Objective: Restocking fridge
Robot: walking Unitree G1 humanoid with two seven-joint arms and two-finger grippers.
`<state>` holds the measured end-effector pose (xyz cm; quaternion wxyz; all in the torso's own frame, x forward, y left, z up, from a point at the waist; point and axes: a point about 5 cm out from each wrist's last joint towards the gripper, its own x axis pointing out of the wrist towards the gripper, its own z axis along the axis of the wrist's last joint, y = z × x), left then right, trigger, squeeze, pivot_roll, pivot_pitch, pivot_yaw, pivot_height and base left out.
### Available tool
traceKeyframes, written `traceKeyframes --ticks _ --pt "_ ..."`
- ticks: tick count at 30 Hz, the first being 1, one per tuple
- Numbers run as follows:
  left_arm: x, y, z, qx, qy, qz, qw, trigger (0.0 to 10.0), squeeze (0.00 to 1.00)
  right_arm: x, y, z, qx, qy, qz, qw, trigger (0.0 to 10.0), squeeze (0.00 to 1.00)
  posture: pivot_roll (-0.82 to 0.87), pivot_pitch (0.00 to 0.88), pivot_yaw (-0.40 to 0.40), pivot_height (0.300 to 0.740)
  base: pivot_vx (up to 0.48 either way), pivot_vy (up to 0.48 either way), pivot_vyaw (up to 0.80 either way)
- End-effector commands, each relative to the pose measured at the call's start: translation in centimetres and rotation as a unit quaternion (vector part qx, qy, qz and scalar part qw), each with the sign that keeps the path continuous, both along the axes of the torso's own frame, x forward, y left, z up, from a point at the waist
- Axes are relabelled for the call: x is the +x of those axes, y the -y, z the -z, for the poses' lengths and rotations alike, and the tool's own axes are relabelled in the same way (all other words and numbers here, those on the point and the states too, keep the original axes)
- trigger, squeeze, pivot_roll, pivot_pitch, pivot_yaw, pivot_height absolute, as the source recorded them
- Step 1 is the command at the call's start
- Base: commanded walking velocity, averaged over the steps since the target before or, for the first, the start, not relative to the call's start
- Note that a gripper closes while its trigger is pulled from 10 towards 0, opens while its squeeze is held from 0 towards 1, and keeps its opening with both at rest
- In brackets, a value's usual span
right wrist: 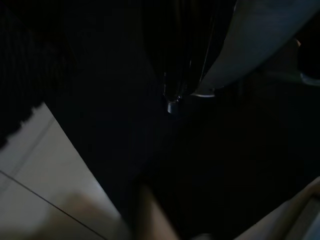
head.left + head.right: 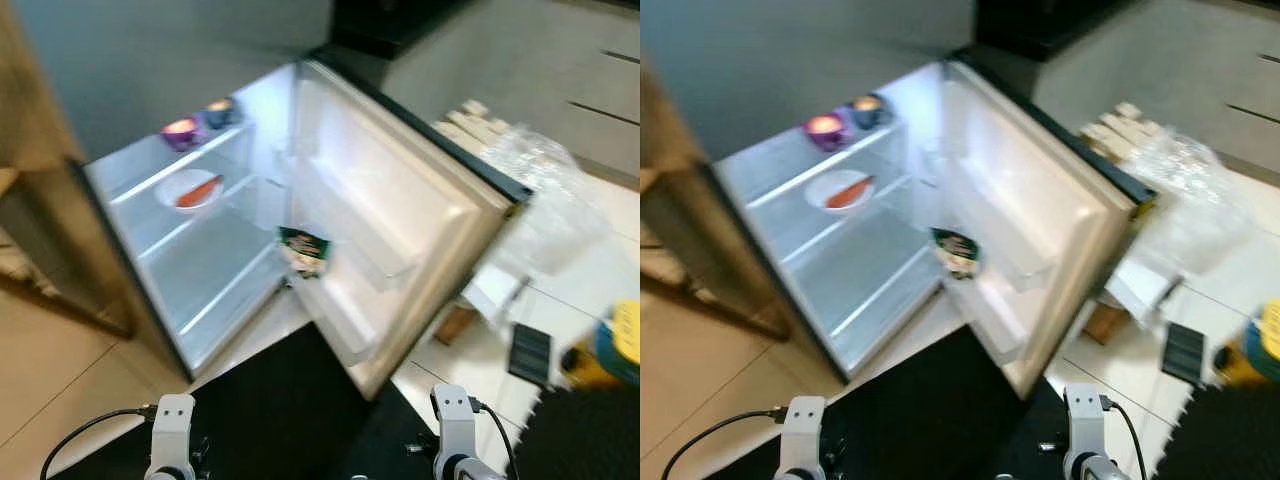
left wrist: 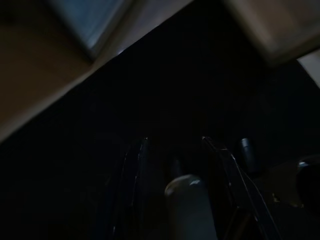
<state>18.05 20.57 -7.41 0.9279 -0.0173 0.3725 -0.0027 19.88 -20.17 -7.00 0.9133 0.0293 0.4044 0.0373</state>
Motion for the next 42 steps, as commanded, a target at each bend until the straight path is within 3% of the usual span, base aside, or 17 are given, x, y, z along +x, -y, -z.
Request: traceKeyframes --ticks 1,14,29,33,42 --pt "-0.4 -0.4 0.1 0.005 -0.005 0.003 1.000 10.0 0.00 -0.5 0.0 0.3 0.003 -0.008 0.014 1.000 10.0 0.00 -0.11 0.098 -0.024 0.738 0.000 0.000 0.00" --pt "0.1 0.2 -0.1 -0.002 0.012 0.008 1.000 10.0 0.00 -0.2 0.2 0.1 0.004 -0.002 0.021 1.000 10.0 0.00 -0.12 0.098 -0.021 0.738 0.000 -0.040 0.00" --pt "0.0 0.7 0.0 -0.004 0.008 0.005 1.000 10.0 0.00 -0.3 0.5 0.1 -0.002 -0.008 0.021 1.000 10.0 0.00 -0.13 0.103 -0.030 0.738 0.000 -0.449 0.00" --pt "0.1 0.3 0.0 0.001 0.009 -0.018 1.000 10.0 0.00 -0.3 0.4 0.2 -0.002 -0.010 0.020 1.000 10.0 0.00 -0.12 0.104 -0.034 0.738 0.000 0.000 0.00" --pt "-0.2 0.0 0.0 0.002 0.012 -0.016 1.000 10.0 0.00 -0.2 -0.2 0.2 -0.001 -0.006 0.015 1.000 10.0 0.00 -0.12 0.103 -0.035 0.738 0.000 0.000 0.00"
